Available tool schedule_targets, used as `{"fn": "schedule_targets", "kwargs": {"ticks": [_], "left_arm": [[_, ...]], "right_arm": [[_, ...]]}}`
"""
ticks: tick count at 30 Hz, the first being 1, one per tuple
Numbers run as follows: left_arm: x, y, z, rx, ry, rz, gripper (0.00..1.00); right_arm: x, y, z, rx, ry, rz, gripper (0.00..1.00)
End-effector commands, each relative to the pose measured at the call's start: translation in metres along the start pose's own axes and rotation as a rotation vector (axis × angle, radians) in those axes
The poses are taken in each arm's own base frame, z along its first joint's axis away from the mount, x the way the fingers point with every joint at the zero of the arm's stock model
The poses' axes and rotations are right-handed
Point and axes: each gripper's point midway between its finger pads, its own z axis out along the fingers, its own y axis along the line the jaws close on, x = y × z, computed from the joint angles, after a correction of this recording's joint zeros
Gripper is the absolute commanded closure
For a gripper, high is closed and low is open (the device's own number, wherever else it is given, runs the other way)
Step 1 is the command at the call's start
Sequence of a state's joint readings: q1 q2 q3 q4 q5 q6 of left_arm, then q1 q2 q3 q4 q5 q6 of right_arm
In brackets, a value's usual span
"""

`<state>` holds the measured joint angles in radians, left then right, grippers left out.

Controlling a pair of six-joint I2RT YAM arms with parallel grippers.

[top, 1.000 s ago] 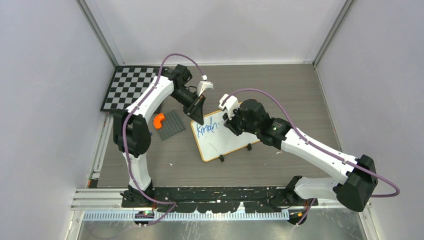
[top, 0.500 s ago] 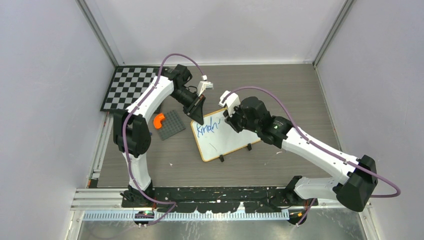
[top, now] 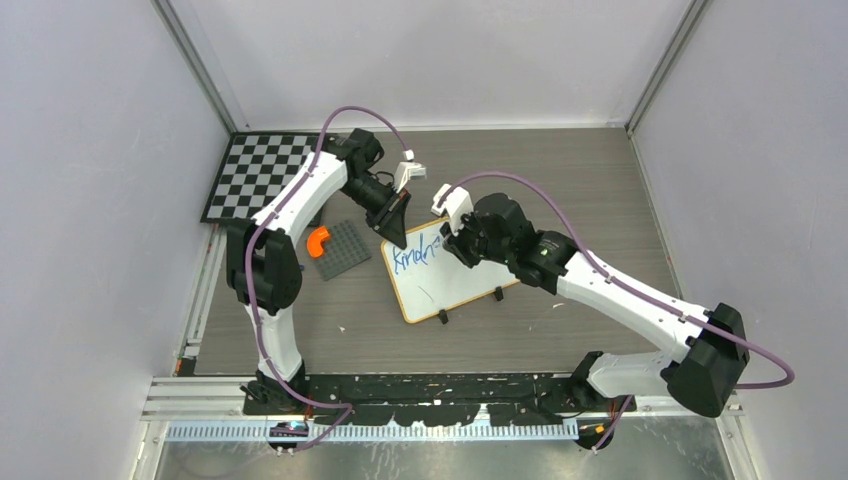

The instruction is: Write a sentence on the whiteboard

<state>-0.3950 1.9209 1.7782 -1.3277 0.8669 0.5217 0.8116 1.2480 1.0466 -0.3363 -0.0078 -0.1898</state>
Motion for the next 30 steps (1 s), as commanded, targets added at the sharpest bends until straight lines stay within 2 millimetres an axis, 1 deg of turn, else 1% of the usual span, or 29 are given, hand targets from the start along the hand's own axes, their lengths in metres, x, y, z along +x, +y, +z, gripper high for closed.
{"fn": "schedule_targets", "kwargs": {"ticks": [1,5,9,11,21,22,24,28,30], "left_arm": [[-0.008,-0.013,0.001,0.04,-0.015,0.027,1.0],[-0.008,-0.013,0.001,0.038,-0.015,0.028,1.0],[-0.007,-0.013,0.001,0.039,-0.013,0.025,1.0],[-0.007,-0.013,0.001,0.039,-0.014,0.026,1.0],[-0.008,-0.013,0.0,0.034,-0.015,0.027,1.0],[-0.008,-0.013,0.0,0.034,-0.016,0.025,1.0],[-0.009,-0.013,0.0,0.034,-0.018,0.025,1.0],[-0.01,-0.015,0.0,0.04,-0.02,0.026,1.0],[-0.009,-0.016,-0.001,0.04,-0.02,0.027,1.0]], "right_arm": [[-0.009,0.003,0.007,-0.011,-0.033,0.009,1.0],[0.0,0.003,0.005,-0.004,-0.016,0.009,1.0],[0.004,0.001,0.0,0.004,-0.015,0.007,1.0],[0.007,-0.005,-0.003,0.041,-0.008,0.006,1.0],[0.021,-0.01,-0.011,0.063,0.025,0.002,1.0],[0.021,-0.01,-0.012,0.063,0.025,0.001,1.0],[0.013,-0.01,-0.016,0.055,0.006,0.003,1.0],[-0.011,0.006,-0.033,-0.043,-0.022,0.037,1.0],[-0.019,0.007,-0.04,-0.054,-0.048,0.047,1.0]]}}
